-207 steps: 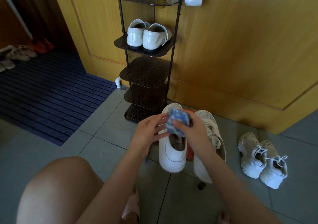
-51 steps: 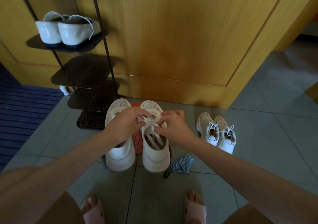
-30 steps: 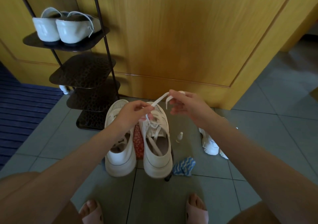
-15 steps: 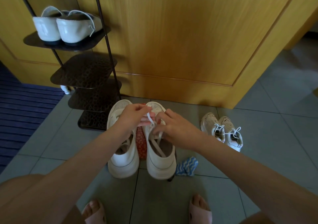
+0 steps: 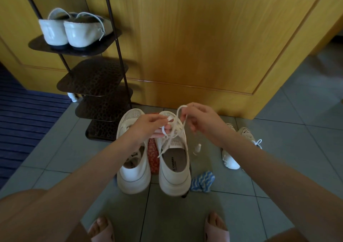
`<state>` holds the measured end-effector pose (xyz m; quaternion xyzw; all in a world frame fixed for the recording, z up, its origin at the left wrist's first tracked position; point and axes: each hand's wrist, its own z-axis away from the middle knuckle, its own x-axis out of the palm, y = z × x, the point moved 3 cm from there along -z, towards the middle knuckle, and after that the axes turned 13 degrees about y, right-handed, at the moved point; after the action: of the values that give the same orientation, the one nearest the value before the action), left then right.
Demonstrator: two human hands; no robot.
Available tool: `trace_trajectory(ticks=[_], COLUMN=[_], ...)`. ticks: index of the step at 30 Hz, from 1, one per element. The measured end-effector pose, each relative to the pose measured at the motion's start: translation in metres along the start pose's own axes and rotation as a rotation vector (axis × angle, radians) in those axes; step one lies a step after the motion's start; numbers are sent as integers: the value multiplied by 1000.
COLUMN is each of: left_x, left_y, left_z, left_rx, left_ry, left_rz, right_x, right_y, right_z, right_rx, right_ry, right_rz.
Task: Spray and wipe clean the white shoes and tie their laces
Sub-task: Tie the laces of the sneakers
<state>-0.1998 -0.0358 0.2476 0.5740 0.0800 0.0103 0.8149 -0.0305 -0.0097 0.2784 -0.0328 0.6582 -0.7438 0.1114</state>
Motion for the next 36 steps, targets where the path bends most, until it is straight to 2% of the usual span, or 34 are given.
trace_trajectory(ticks=[5, 9, 14, 17, 20, 22, 25, 27, 30, 33, 36], left_x=[6, 8, 10, 12, 12, 12, 10, 9, 10, 10, 7], left_y=[6, 6, 8, 10, 9, 8, 5, 5, 5, 6, 5], left_z=[4, 4, 6, 8, 4, 3, -1, -1, -1, -4, -8], left_rx=[59, 80, 134, 172, 141, 113, 72, 40, 30, -9, -150], left_ry=[-107, -135, -165, -130, -80, -47, -14, -15, 8, 111, 166], left_rz=[-50, -124, -162, -179, -115, -75, -25, 25, 41, 109, 251], right_x=[3, 1, 11, 18, 17, 14, 5, -1, -5, -3, -3], right_y=[-16, -19, -11, -8, -8, -9, -10, -13, -13, -10, -9], right_z=[-4, -11, -16, -19, -20, -19, -15, -14, -12, -11, -13], right_rx=[-103, -101, -132, -151, -224, -253, -226, -215, -198, -183, -189], right_ry=[41, 151, 159, 130, 123, 61, -49, -78, -36, -10, 37], right_rz=[-63, -122, 6, 63, 238, 408, 531, 552, 492, 485, 468])
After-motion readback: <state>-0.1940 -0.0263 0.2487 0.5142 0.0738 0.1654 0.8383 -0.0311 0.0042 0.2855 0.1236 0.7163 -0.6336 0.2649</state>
